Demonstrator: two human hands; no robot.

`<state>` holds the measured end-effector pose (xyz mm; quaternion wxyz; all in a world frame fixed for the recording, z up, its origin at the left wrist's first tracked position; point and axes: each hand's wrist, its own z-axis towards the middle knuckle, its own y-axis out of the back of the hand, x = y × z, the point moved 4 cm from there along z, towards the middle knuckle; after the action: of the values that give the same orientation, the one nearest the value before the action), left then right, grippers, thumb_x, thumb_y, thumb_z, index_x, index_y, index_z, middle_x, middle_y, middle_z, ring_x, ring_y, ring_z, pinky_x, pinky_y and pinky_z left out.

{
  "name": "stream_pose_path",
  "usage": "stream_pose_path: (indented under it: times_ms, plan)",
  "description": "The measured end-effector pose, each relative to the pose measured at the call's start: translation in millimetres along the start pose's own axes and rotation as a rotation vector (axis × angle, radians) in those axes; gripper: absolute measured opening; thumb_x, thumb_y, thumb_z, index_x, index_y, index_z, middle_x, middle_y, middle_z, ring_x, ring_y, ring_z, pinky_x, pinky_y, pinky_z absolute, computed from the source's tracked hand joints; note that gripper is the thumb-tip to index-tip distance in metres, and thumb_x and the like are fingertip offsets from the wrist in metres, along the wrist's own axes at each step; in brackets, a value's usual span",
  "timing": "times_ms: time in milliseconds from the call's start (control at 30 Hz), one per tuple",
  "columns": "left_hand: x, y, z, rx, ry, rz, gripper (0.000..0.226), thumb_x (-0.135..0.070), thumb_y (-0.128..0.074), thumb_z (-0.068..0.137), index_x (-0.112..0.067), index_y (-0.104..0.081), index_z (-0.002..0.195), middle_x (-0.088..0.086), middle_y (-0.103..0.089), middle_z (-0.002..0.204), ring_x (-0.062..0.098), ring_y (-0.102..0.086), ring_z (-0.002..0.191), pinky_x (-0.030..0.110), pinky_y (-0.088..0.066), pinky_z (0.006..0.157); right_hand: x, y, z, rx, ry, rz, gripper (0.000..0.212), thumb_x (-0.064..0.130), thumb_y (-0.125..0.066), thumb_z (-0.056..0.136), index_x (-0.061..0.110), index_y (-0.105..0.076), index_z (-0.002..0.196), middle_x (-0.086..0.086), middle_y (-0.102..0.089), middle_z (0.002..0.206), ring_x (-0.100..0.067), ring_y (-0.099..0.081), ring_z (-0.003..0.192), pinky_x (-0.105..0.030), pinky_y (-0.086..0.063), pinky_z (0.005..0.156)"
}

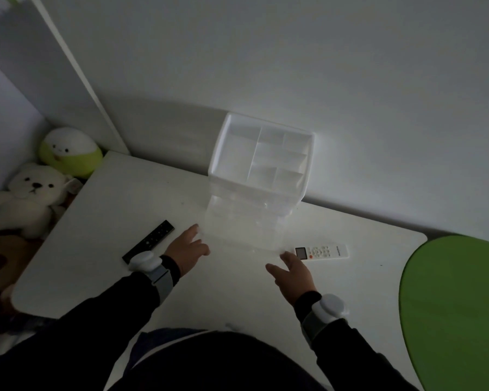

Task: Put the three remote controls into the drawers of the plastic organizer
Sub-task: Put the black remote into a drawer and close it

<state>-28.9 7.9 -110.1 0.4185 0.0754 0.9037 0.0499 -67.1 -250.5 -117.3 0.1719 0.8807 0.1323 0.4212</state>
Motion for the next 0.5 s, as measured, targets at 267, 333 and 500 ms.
stream_pose_path:
  times_ms: [267, 333, 500]
  plan:
    - [19.5, 8.8, -0.8, -0.018, 0.041, 0.027, 0.094, -0.021, -0.062, 0.059, -0.015, -0.028, 0.147, 0.004, -0.032, 0.154, 0.020, -0.038, 0.138, 0.024, -0.031, 0.097, -31.4, -19.6, 11.5, 0.045, -0.055, -0.129, 0.084, 0.048, -0.074, 0.064, 0.009, -0.053, 0.135, -0.009, -0.062, 0.133, -0.030, -0.065, 0.111, -0.051, -0.053, 0.096]
    - [26.4, 13.4, -1.8, -0.043, 0.054, 0.073, 0.080, -0.013, -0.066, 0.073, -0.012, -0.031, 0.145, 0.005, -0.035, 0.153, 0.021, -0.038, 0.138, 0.023, -0.031, 0.096, -27.2, -28.1, 9.3, 0.096, -0.064, -0.161, 0.076, 0.043, -0.075, 0.070, 0.009, -0.053, 0.134, -0.009, -0.064, 0.130, -0.028, -0.067, 0.103, -0.050, -0.054, 0.094]
    - [55.9, 50.9, -14.9, -0.133, 0.151, 0.001, 0.078, -0.022, -0.067, 0.065, -0.014, -0.042, 0.138, 0.006, -0.044, 0.146, 0.023, -0.042, 0.134, 0.031, -0.037, 0.104, 9.8, -73.2, 8.3, 0.239, 0.007, -0.322, 0.061, 0.042, -0.074, 0.077, 0.011, -0.059, 0.128, -0.006, -0.068, 0.121, -0.027, -0.068, 0.104, -0.048, -0.055, 0.093]
